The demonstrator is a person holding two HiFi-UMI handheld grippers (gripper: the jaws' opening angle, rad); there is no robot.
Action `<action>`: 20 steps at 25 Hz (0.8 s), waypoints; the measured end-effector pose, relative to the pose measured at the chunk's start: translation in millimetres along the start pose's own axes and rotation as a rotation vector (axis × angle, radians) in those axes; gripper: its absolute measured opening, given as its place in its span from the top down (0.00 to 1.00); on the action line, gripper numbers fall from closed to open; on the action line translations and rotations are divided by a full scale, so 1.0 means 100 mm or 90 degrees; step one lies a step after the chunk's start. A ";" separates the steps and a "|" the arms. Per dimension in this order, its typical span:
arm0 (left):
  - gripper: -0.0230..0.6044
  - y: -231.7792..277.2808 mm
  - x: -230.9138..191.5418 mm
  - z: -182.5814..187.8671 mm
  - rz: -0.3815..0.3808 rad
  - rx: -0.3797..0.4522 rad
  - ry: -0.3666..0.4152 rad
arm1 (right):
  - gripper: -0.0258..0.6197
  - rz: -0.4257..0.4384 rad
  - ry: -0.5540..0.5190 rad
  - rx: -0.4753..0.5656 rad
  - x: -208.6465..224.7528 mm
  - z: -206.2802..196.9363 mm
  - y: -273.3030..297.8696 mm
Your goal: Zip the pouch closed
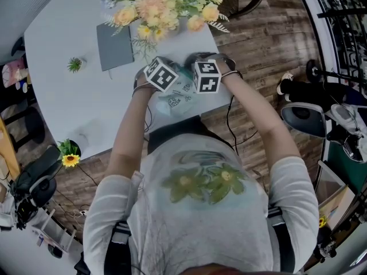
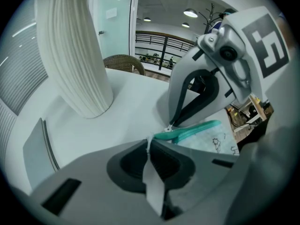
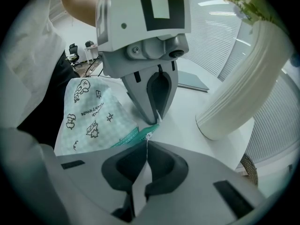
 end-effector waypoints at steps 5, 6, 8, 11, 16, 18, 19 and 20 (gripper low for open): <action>0.93 -0.01 -0.01 0.00 0.003 0.001 -0.002 | 0.93 0.009 0.000 -0.003 -0.01 0.00 -0.01; 0.93 -0.01 -0.02 0.00 0.006 0.002 -0.002 | 0.93 0.010 -0.003 -0.004 -0.02 0.00 -0.02; 0.93 -0.01 -0.02 0.00 0.010 0.004 -0.001 | 0.93 0.008 -0.008 -0.007 -0.03 0.00 -0.03; 0.93 -0.01 -0.02 0.00 0.011 0.003 -0.003 | 0.93 0.004 -0.008 -0.008 -0.05 0.00 -0.03; 0.93 0.00 0.00 -0.01 0.003 0.006 -0.007 | 0.93 0.003 -0.011 -0.010 -0.06 0.00 -0.03; 0.93 0.00 0.00 -0.01 0.004 0.008 -0.008 | 0.93 0.003 -0.021 -0.015 -0.07 0.00 -0.03; 0.93 0.00 0.00 -0.01 0.005 0.008 -0.009 | 0.93 0.004 -0.025 -0.018 -0.08 0.00 -0.03; 0.93 0.00 0.00 -0.01 0.005 0.009 -0.009 | 0.93 0.005 -0.027 -0.019 -0.08 0.00 -0.03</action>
Point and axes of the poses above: the fingertips, and each gripper's own axes: y forward along the fingers, x to its right, z out of its top, the point moved 9 cm from there along -y, backward along the fingers, and after that the axes turned 11 degrees about -y, right-handed, at the moved point
